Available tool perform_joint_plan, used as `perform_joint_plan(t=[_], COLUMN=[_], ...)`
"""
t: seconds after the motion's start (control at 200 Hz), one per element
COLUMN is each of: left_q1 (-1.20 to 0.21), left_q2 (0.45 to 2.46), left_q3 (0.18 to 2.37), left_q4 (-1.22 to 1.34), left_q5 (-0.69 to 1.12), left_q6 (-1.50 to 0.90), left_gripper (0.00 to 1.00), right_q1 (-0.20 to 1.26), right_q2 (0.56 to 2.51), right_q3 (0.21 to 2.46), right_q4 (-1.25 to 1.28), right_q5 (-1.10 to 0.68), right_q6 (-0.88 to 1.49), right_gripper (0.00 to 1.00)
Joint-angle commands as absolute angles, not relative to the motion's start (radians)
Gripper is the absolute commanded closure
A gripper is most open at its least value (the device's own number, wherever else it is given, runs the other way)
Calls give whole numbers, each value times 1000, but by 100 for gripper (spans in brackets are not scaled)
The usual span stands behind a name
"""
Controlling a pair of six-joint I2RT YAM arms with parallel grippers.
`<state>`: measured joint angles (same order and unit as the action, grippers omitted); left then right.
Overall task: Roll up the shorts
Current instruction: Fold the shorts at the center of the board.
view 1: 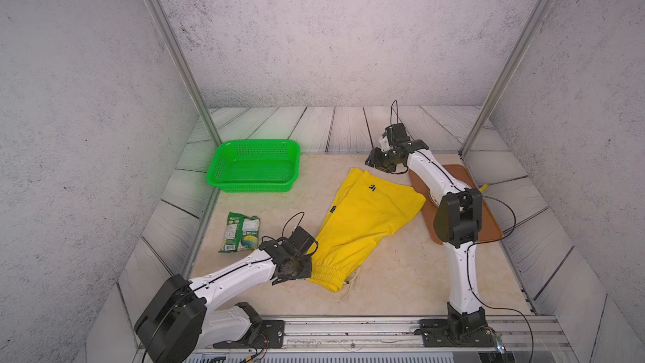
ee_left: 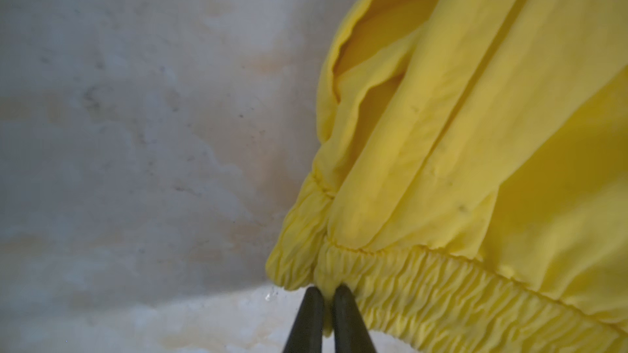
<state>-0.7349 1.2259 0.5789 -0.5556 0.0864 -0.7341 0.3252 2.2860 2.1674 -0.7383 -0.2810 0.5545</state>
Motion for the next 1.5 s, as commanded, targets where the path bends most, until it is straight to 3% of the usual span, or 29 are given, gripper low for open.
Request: perform_joint_plan(t=[0.0,0.31,0.53,0.886,1.241,1.496], left_q1=[-733,-829,-840,-848,-852,-860], left_q2=[1275,1367,1354,1341,1322,1345], left_q3=[535,567,554,537,519,514], left_q4=[-534,-476,-475,-468,-466,-463], left_q5=[190,236,229,226,249,252], left_q6=[-719,-682,-686,-692,-682,-675], left_gripper=[98,100,100,100,100,100], right_q1=[347,412,417,418,463,477], right_q2=[2355,2541,2566,2571,2395,2560], right_q3=[2223,2425,2406,2412,2345,2455], right_q4=[-821,-929,-961,-959,-757,-708], right_q5=[-255,-178,-41,-49,-103,-178], right_q6=[588,630,651,649,625,673], right_gripper=[47,47,53,100,100,100])
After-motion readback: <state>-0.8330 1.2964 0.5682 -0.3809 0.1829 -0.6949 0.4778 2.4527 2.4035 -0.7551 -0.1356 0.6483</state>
